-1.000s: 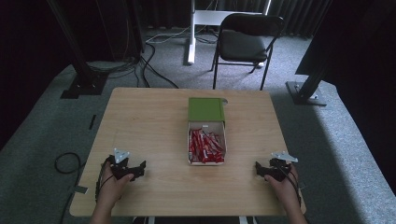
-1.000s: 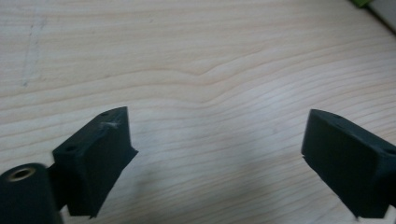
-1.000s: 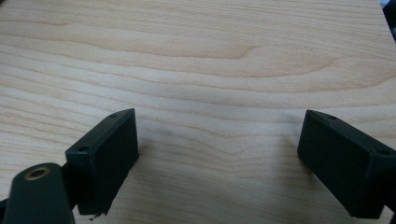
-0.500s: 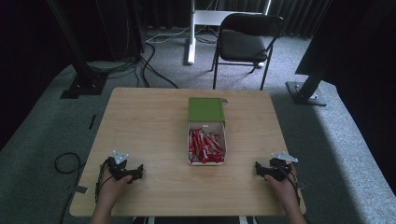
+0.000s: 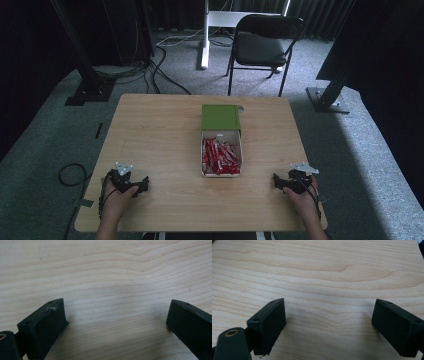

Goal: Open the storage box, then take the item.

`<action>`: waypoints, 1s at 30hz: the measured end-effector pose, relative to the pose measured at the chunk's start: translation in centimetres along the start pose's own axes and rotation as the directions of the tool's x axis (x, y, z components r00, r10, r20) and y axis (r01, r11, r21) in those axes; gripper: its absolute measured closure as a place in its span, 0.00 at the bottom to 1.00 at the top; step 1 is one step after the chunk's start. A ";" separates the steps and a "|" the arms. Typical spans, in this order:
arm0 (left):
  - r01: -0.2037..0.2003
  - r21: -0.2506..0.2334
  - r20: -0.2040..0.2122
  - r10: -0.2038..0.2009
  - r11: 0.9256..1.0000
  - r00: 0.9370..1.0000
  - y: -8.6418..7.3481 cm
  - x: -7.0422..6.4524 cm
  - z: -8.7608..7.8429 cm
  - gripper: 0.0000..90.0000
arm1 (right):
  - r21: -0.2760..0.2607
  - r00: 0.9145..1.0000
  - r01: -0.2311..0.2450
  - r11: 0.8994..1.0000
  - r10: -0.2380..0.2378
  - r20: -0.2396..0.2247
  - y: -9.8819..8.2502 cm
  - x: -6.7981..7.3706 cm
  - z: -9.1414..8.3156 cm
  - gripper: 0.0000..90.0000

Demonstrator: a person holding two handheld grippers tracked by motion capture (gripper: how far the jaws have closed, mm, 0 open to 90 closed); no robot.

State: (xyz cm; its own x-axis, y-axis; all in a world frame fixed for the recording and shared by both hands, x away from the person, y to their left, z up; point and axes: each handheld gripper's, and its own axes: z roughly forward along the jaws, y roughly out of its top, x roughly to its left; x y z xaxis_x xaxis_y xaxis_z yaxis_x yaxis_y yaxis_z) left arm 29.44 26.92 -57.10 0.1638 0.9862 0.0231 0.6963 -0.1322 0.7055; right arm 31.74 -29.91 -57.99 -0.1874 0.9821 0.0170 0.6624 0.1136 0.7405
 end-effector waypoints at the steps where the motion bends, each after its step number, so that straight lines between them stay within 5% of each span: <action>1: 0.002 0.000 -0.001 -0.002 1.000 1.000 0.0 0.0 0.0 0.04 | 0.000 1.000 0.000 1.000 0.000 0.000 0.0 0.0 0.0 0.13; 30: 0.028 0.002 -0.028 -0.028 1.000 0.999 0.2 -0.2 0.2 0.02 | -0.007 1.000 0.011 1.000 -0.011 0.001 -0.1 0.2 -0.1 0.14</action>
State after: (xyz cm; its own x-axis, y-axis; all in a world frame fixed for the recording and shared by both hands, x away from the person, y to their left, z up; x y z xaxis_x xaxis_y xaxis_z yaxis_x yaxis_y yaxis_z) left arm 29.65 26.64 -57.13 0.1248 0.9919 0.0227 0.7020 -0.1045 0.7045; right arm 31.57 -29.79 -57.95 -0.1934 0.9811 0.0081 0.6555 0.1230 0.7451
